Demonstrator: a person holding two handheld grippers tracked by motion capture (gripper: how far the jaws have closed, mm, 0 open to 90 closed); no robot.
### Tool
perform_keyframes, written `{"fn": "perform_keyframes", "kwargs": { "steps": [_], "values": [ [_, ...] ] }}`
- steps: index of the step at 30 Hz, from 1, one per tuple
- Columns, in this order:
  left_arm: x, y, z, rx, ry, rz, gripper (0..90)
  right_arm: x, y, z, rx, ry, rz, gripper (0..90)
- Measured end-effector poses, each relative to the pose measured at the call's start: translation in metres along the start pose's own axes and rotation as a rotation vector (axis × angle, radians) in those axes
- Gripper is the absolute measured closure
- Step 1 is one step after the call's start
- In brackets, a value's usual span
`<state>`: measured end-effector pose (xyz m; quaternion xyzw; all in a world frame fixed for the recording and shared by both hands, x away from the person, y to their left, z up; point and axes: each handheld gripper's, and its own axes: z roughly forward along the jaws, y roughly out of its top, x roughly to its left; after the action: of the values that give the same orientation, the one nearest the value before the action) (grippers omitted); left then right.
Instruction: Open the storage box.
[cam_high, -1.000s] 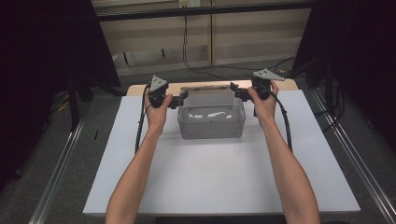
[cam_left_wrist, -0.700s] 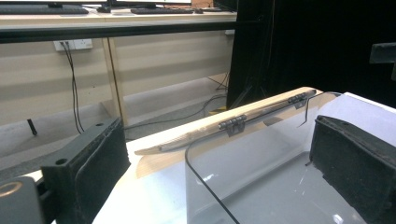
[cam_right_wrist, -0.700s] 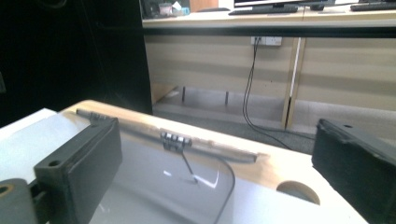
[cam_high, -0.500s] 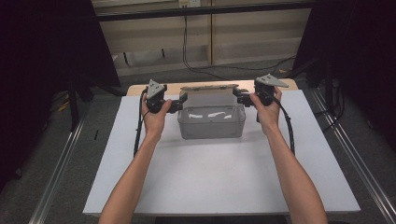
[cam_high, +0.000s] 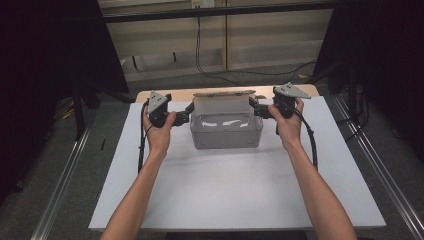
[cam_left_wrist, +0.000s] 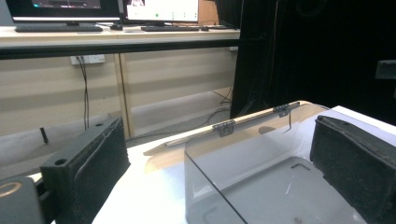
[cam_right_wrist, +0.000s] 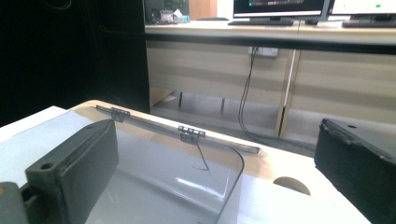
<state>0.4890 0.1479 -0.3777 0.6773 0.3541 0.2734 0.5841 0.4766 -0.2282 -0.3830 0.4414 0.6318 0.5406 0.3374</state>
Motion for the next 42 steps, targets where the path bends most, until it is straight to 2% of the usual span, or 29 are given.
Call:
{"fn": "perform_keyframes", "kwargs": {
  "steps": [6, 8, 12, 14, 17, 19, 24, 36, 39, 40, 42],
  "values": [
    [-0.004, -0.003, -0.014, -0.015, -0.004, 0.006, 3.9, 0.007, -0.002, -0.011, -0.006, -0.014, -0.045, 0.0],
    [-0.005, -0.004, -0.018, -0.009, -0.007, 0.021, 3.9, 0.009, -0.002, -0.014, -0.01, -0.012, -0.049, 0.3],
    [-0.008, -0.008, -0.028, -0.034, 0.009, -0.008, 3.9, 0.014, -0.004, -0.022, -0.026, 0.0, -0.034, 0.2],
    [-0.009, -0.01, -0.032, -0.034, 0.005, 0.003, 3.9, 0.016, -0.006, -0.026, -0.015, -0.002, -0.035, 0.0],
    [-0.011, -0.012, -0.038, -0.029, 0.013, 0.011, 3.9, 0.019, -0.007, -0.033, -0.029, 0.0, -0.034, 0.0],
    [-0.012, -0.014, -0.044, -0.042, 0.018, -0.006, 3.9, 0.021, -0.007, -0.038, -0.037, 0.002, -0.032, 0.0],
    [-0.014, -0.02, -0.056, -0.046, 0.017, -0.017, 3.9, 0.025, -0.005, -0.05, -0.052, 0.003, -0.032, 0.5],
    [-0.02, -0.032, -0.077, -0.044, 0.033, 0.002, 3.8, 0.03, -0.016, -0.076, -0.065, 0.003, -0.057, 0.0],
    [-0.021, -0.035, -0.085, -0.045, 0.028, -0.005, 3.8, 0.032, -0.017, -0.084, -0.075, 0.004, -0.069, 0.0],
    [-0.022, -0.038, -0.088, -0.046, 0.028, -0.023, 3.1, 0.032, -0.018, -0.087, -0.074, 0.0, -0.081, 0.0],
    [-0.023, -0.044, -0.093, -0.041, 0.036, -0.032, 1.7, 0.033, -0.021, -0.094, -0.071, -0.002, -0.089, 0.0]
  ]
}}
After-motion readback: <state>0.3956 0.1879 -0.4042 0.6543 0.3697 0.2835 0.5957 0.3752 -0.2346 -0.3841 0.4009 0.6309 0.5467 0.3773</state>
